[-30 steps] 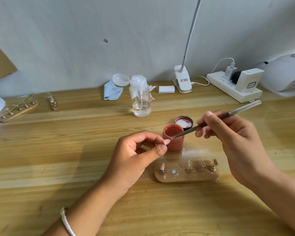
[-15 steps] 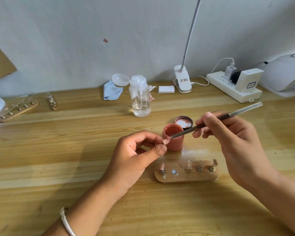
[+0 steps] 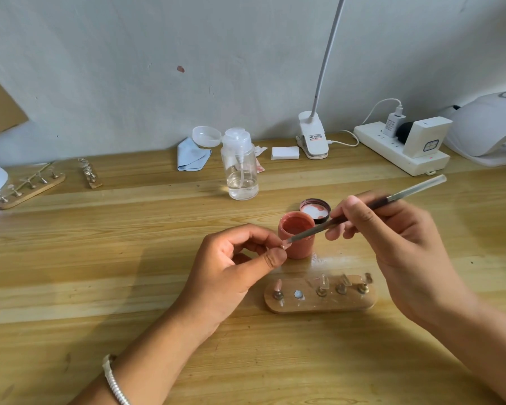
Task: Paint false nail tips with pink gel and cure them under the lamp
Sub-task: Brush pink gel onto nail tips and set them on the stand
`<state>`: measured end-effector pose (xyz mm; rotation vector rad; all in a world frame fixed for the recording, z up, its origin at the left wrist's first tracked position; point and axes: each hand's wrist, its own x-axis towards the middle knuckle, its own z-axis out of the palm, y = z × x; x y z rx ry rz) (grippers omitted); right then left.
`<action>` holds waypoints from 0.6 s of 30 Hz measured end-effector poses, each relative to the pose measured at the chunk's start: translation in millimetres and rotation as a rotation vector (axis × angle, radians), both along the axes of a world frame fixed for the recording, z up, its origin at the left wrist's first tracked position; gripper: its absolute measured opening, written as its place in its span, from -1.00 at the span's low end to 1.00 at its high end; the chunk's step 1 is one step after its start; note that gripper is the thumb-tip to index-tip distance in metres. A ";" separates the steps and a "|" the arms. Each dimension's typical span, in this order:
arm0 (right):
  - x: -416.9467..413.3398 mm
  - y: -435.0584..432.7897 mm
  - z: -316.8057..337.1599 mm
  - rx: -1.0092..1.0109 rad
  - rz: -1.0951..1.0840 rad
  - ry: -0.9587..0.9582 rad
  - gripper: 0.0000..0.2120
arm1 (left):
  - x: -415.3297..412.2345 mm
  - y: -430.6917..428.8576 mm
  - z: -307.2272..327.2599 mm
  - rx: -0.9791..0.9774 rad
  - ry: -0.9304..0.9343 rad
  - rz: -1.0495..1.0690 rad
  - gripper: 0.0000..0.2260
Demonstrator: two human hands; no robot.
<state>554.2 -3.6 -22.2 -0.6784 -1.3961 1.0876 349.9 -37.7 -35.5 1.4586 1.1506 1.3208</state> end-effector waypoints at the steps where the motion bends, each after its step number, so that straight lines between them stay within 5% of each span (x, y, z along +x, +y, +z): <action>1: -0.1 0.5 -0.1 -0.002 -0.007 -0.007 -0.82 | 0.1 0.2 -0.1 0.003 0.001 -0.002 -0.92; 18: 3.2 5.0 -0.5 -0.047 -0.079 -0.019 -0.80 | -1.2 0.3 -1.8 0.000 -0.005 0.016 -0.90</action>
